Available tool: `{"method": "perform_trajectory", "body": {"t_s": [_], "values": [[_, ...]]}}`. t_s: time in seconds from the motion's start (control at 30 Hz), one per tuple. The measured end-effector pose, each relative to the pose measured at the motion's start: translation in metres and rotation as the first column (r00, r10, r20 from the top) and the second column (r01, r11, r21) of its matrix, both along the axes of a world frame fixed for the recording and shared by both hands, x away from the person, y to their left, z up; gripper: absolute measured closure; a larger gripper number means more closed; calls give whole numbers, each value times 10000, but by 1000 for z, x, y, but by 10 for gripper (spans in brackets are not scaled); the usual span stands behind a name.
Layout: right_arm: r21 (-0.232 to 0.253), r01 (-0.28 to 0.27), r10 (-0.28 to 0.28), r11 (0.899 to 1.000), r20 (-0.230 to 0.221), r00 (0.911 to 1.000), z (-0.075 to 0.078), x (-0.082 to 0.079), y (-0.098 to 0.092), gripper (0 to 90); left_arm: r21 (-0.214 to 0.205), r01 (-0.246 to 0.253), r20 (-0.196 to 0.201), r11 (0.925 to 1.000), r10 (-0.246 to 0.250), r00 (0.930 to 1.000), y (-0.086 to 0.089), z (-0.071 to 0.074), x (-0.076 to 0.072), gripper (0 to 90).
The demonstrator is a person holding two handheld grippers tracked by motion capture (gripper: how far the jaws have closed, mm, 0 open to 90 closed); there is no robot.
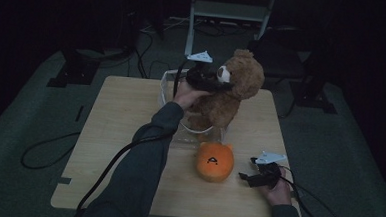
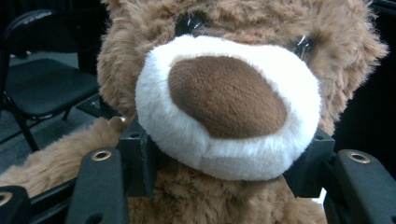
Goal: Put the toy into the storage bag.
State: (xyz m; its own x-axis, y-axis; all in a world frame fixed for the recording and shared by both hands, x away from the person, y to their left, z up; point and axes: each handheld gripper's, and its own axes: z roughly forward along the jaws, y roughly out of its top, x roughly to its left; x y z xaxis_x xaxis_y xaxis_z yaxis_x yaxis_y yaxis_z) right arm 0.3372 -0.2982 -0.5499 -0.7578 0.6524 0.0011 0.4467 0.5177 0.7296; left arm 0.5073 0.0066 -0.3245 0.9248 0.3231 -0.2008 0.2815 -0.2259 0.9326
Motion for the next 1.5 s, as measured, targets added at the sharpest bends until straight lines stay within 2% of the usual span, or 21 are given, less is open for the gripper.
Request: {"method": "perform_trajectory", "body": {"t_s": [0.4,0.6,0.87,1.03,1.13,1.2,1.27,1.37,1.43,1.5], "values": [[4,4,-4,10000,-8,10000,0,0,0,146,247,-15,-167,9997,20,9999,4,0,0,339],[5,3,-3,10000,-7,10000,0,0,0,146,20,-183,-250,9998,184,9995,4,0,1,301],[6,2,-2,10000,-8,10000,0,0,0,146,-239,-156,-442,9996,146,9989,6,0,3,266],[6,2,-2,10000,-12,10000,0,0,0,146,-191,-216,-571,9996,205,9982,5,-2,5,240],[10,0,0,10000,-12,10000,0,0,0,146,-474,-189,-654,9987,158,9977,7,-1,6,205],[7,3,-3,10000,-12,10000,0,0,0,146,-623,-262,-577,9977,226,9981,8,0,5,204],[-3,4,-4,10000,-7,10000,0,0,0,146,-314,-298,-637,9991,278,9976,6,-1,6,222],[7,7,-7,10000,-8,10000,0,0,0,146,522,-373,-723,9979,410,9965,2,-4,7,263],[5,14,-14,10000,-11,10000,0,0,0,146,1087,-253,-763,9938,337,9965,0,-7,7,302],[-7,9,-9,10000,10,10000,0,0,0,146,1417,-159,-770,9898,270,9967,-3,-8,7,328]]}}
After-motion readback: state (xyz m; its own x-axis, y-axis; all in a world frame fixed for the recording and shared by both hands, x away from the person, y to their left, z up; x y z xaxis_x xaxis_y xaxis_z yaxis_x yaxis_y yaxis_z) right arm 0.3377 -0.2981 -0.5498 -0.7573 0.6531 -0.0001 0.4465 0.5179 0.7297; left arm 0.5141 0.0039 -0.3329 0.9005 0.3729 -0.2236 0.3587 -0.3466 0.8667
